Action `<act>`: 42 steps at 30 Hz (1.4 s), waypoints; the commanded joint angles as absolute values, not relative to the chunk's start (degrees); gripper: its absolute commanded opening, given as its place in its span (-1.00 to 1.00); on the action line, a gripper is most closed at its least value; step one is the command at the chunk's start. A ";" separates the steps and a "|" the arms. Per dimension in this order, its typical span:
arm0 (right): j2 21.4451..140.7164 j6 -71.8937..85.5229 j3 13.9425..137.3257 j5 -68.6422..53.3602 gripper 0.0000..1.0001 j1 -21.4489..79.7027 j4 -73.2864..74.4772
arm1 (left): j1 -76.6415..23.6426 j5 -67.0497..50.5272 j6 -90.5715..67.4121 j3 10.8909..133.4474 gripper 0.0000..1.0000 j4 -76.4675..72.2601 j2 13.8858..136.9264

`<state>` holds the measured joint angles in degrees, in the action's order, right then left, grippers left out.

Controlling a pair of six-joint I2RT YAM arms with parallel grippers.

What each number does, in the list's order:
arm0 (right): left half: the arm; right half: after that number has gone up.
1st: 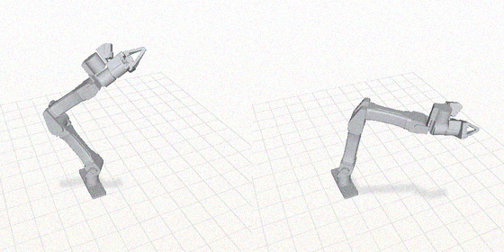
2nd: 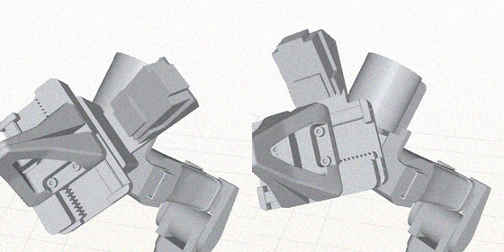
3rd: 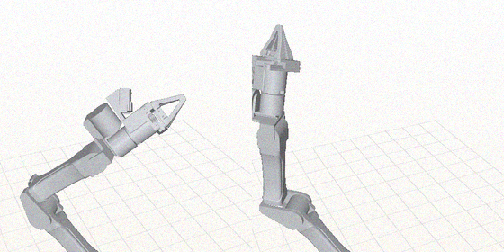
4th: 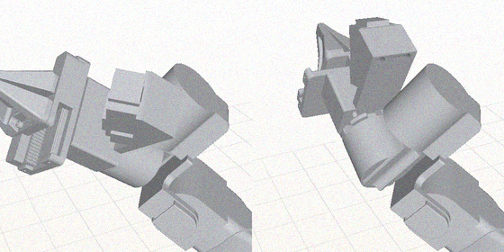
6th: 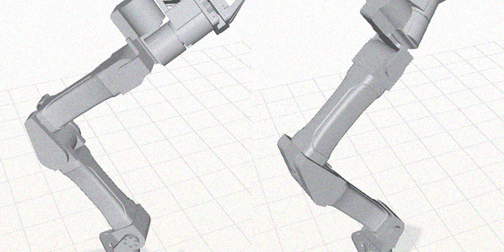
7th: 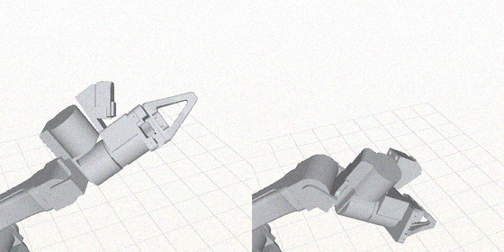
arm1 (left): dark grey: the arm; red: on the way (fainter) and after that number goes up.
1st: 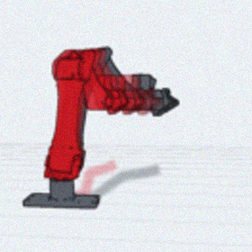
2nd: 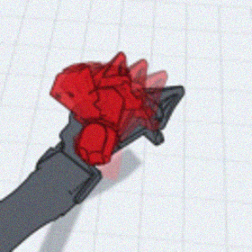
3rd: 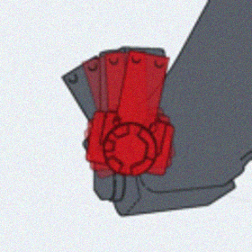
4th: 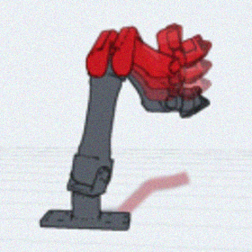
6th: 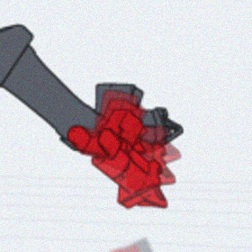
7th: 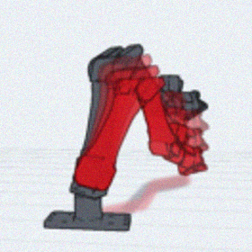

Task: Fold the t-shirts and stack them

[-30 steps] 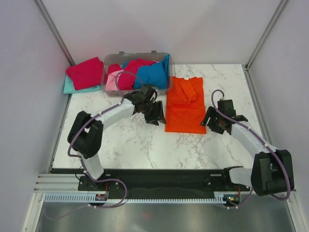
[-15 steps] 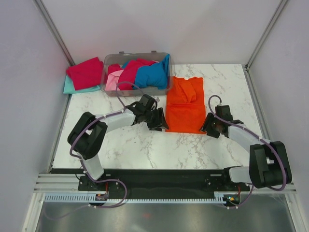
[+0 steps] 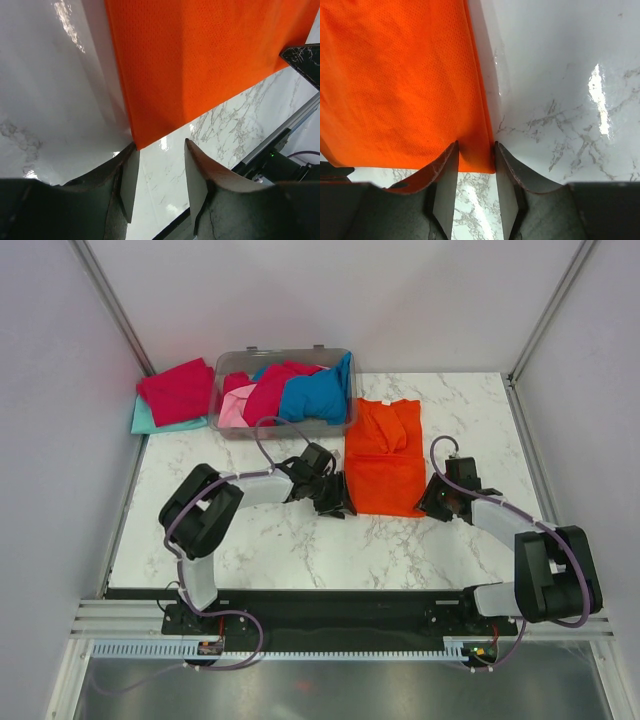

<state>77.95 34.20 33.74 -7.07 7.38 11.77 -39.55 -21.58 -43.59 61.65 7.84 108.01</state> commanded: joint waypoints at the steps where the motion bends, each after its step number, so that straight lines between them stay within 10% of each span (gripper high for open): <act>1: 79.37 33.31 32.52 -6.33 -0.17 7.47 11.60 | -39.90 -19.34 -44.65 62.75 -0.03 6.94 110.13; 10: 77.52 33.40 31.64 -6.06 -0.55 7.38 12.57 | -39.90 -18.63 -44.38 62.76 -0.96 5.02 109.60; 15: 73.66 33.22 31.38 -6.50 -0.86 7.47 16.33 | -41.74 -18.20 -44.47 59.95 -0.96 4.22 105.04; 42: 28.48 42.01 39.20 -16.70 -1.00 9.58 60.63 | -70.57 -4.57 -70.39 35.42 -0.96 21.79 52.56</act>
